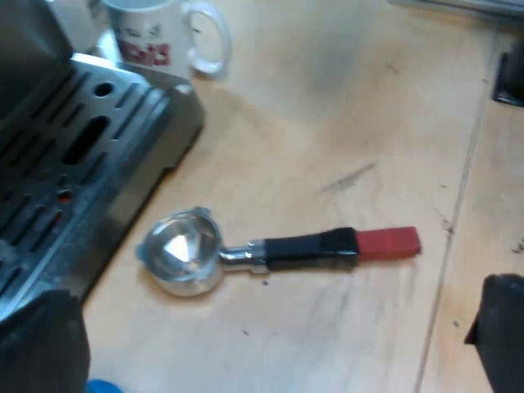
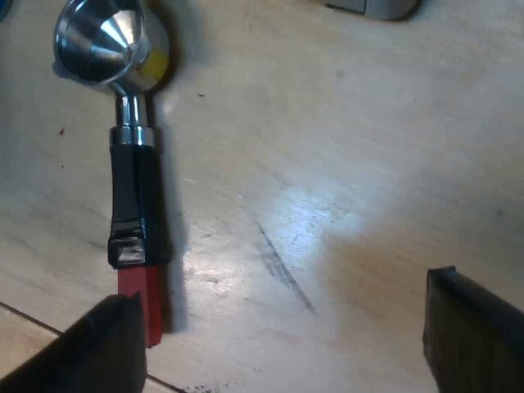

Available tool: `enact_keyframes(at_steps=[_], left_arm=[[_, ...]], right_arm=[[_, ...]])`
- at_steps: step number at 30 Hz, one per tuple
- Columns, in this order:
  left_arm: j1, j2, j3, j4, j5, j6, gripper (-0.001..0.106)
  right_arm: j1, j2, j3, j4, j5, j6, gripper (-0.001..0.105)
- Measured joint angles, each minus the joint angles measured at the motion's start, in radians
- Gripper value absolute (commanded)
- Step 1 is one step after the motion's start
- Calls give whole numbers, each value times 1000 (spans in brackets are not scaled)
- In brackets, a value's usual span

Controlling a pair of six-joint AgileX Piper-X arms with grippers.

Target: Put the handle in the coffee machine

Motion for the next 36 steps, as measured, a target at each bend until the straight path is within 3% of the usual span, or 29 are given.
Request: enact_keyframes(at_steps=[12,17,19,24,29,34,36], left_arm=[[0,2,45,34,52,95,98],[0,2,45,34,128,99,98],[0,2,45,34,140,99,98],[0,18,48,40,156,113,98],[-19,72,48,56,160,122,98],[-123,99,48,56,149,127,98],[-170,115,48,56,112,129,98]], right_arm=[[193,177,0,-26,46,108,71],[216,228,0,-28,85,133,69],[216,244,0,-33,85,132,61],[216,283,0,-63,80,144,26],[216,316,0,-74,79,191,2],[216,352,0,-76,79,262,0],[216,353,11,-79,79,291,0]])
